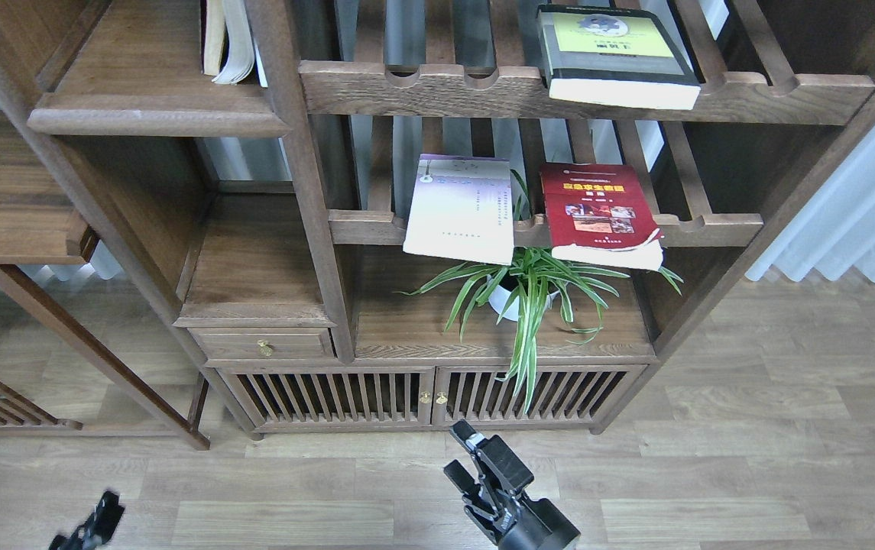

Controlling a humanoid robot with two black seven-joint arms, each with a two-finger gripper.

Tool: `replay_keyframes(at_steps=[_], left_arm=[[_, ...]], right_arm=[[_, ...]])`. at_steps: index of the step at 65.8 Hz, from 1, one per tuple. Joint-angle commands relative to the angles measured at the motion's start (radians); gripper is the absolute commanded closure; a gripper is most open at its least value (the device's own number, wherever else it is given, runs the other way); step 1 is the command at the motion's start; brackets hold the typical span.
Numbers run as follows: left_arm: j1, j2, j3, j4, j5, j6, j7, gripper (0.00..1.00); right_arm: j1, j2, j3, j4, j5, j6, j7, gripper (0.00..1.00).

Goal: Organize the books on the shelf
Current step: 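Raise both grippers and reach the right gripper toward the red book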

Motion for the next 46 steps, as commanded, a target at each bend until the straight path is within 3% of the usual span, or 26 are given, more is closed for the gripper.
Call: replay_keyframes(at_steps=[1,26,46], left_arm=[[-0.034,-0.001,-0.014,-0.001,0.000,0.000,0.000,0.00],[-0.050,-0.036,-0.017,-0.001,0.003,0.000,0.010,0.00],[-0.043,-0.084,-0.004,0.009,0.001,0.000,0.000,0.00]], right_arm=[[0.015,0.000,0.003,-0.017,-0.002,0.000,0.000,0.01],[0.122,0.000,-0.003,-0.096,-0.002,0.048,-0.008,0.01],[0.251,0.000,-0.033,-0.297,-0.005,0.078,-0.009,0.01]])
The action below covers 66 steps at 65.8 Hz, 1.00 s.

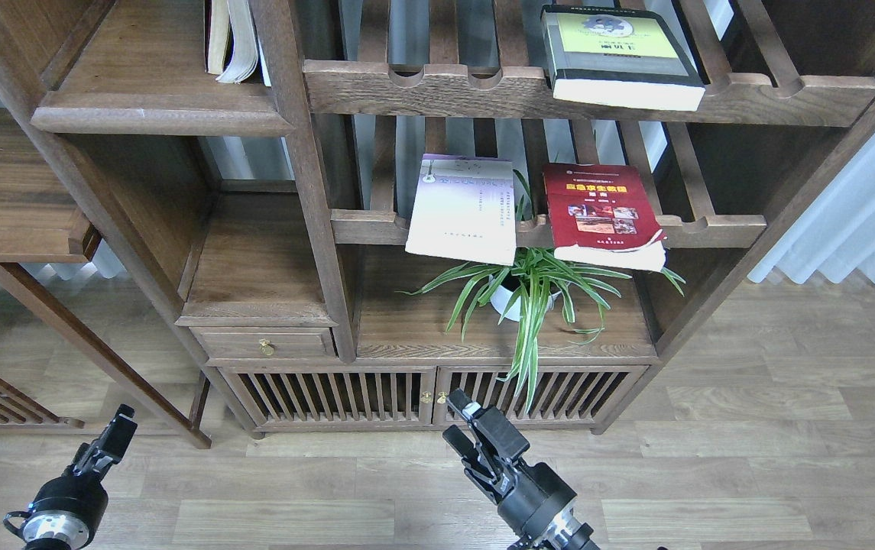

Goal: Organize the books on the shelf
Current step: 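Raise both grippers and reach the right gripper toward the red book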

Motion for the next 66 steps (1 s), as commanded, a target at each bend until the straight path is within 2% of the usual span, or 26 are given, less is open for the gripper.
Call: replay_keyframes(at_steps=[1,34,54,66], left_arm=[[0.002,-0.013,0.009,0.001,-0.002,0.000,-0.001,0.00],[-0.007,-0.016,-0.011,0.001,-0.003,0.000,-0.001,0.00],[0.008,-0.005,-0.045,0.002,-0.006,0.000,-0.001,0.00],[0.008,-0.002,-0.046,0.004,-0.006,0.000,-0.001,0.00]], right_arm=[[0.044,0.000,-0.019,-0.069,0.000,0.001,0.000,0.01],[0.113,0.000,0.002,-0.083,0.009,0.001,0.003,0.01],[0.161,0.000,0.114,-0.083,0.005,0.001,-0.003,0.01],[0.176,-0.003,0.110,-0.080,0.001,0.001,0.006,0.01]])
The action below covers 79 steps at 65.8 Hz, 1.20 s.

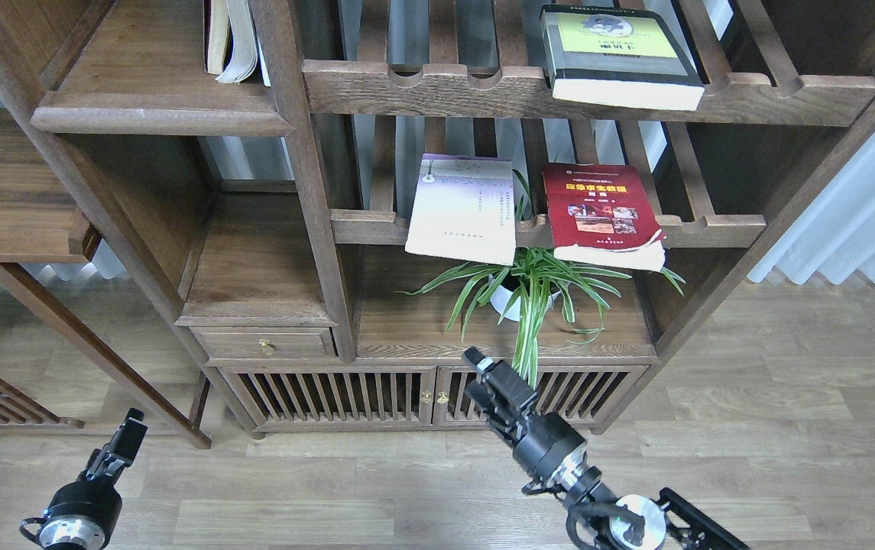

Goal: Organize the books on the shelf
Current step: 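Raise both grippers and reach the right gripper toward the red book, then grasp the red book's lower edge with the right gripper and pull it out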

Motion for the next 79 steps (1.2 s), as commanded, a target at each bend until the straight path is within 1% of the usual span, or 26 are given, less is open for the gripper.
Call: replay_keyframes(at_steps=[1,18,24,29,34,36,37,42,50,79], left_arm=[[0.000,0.002,-0.001,0.000,0.000,0.000,0.000,0.00],[0.017,0.002,-0.002,0.003,0.000,0.000,0.000,0.00],[0.020,0.000,-0.002,0.016,0.000,0.000,0.000,0.00],[0.020,-0.002,-0.002,0.020,0.000,0.000,0.000,0.00],[0.019,0.000,-0.002,0.022,-0.005,0.000,0.000,0.00],[0.019,0.000,-0.002,0.022,-0.005,0.000,0.000,0.00],[0.020,0.000,-0.002,0.023,-0.006,0.000,0.000,0.00],[0.020,0.000,-0.002,0.023,-0.006,0.000,0.000,0.00],[0.019,0.000,-0.005,0.023,-0.008,0.000,0.000,0.00],[0.023,0.000,-0.007,0.029,-0.008,0.000,0.000,0.00]], right_arm=[[0.006,-0.003,-0.003,0.006,-0.002,0.000,0.001,0.01],[0.046,0.000,0.014,-0.014,0.011,0.000,0.007,0.01],[0.061,0.000,0.054,-0.010,0.021,0.000,0.022,0.01],[0.087,0.000,0.125,-0.008,0.021,0.000,0.062,0.01],[0.130,0.000,0.206,-0.013,0.024,0.000,0.134,0.01],[0.138,0.000,0.218,-0.013,0.024,0.000,0.149,0.01],[0.144,0.000,0.224,-0.013,0.024,0.000,0.169,0.01],[0.151,0.000,0.232,-0.013,0.024,-0.001,0.200,0.01],[0.158,0.000,0.240,-0.016,0.022,-0.041,0.206,0.01],[0.167,0.000,0.255,-0.022,0.027,-0.179,0.206,0.02]])
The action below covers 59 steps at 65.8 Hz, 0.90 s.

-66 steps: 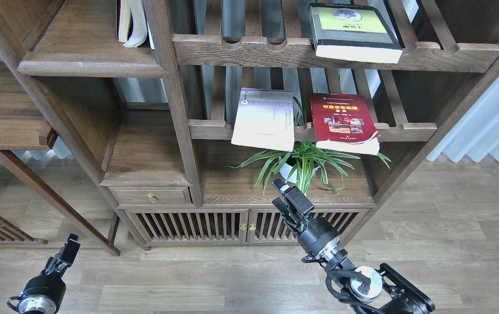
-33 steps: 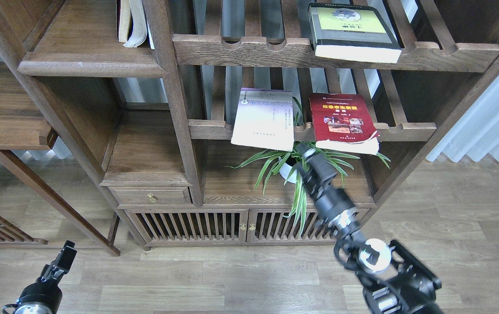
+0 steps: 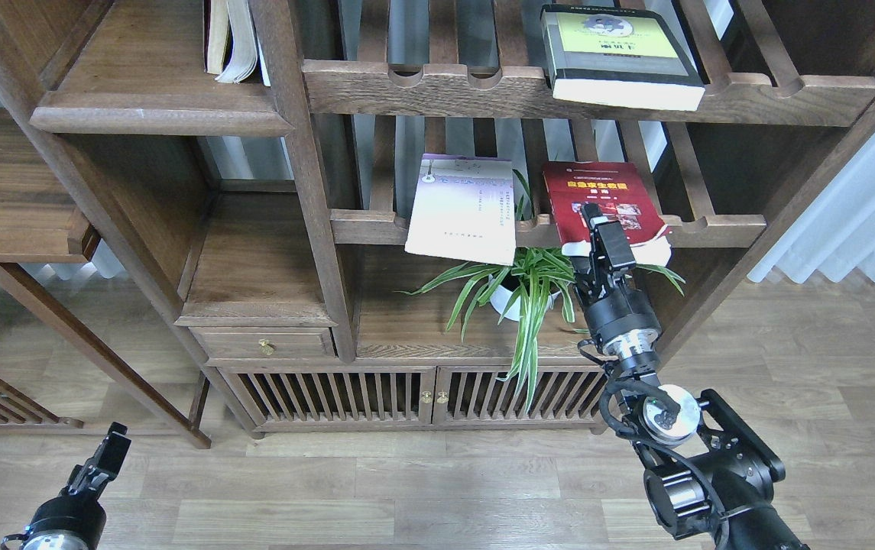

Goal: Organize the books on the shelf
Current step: 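Grasp the red book's lower edge with the right gripper and pull it out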

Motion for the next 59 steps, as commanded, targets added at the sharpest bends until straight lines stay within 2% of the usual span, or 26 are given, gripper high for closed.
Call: replay_keyframes(at_steps=[1,15,16,27,37,53,55,57,59], left_arm=[[0.001,0.000,0.000,0.002,0.000,0.000,0.000,0.00],[0.001,-0.001,0.000,0.018,0.000,0.000,0.000,0.00],[0.003,-0.003,0.000,0.024,0.000,0.000,0.000,0.00],[0.003,-0.001,0.000,0.025,0.001,0.000,0.000,0.00],[0.003,-0.001,0.000,0.025,0.000,0.000,0.000,0.00],[0.008,-0.003,0.000,0.025,0.001,0.000,0.000,0.00],[0.008,-0.003,0.000,0.027,0.001,0.000,0.000,0.00],[0.008,-0.003,0.000,0.027,0.001,0.000,0.000,0.00],[0.008,-0.003,0.000,0.030,0.001,0.000,0.000,0.00]], right_arm=[[0.007,0.000,0.014,-0.001,0.002,-0.036,0.001,0.02],[0.009,0.000,0.066,-0.001,0.010,-0.108,0.001,0.12],[0.010,0.000,0.072,0.000,0.017,-0.120,0.002,0.17],[0.010,0.000,0.080,0.000,0.043,-0.123,0.002,0.37],[0.013,0.000,0.077,-0.001,0.043,-0.126,0.002,0.41],[0.010,0.000,0.072,-0.003,0.043,-0.122,0.001,0.52],[0.007,0.000,0.071,-0.003,0.043,-0.114,0.001,0.58],[0.001,0.000,0.071,-0.001,0.045,-0.106,-0.001,0.70],[-0.005,0.000,0.072,0.000,0.046,-0.090,0.001,0.87]])
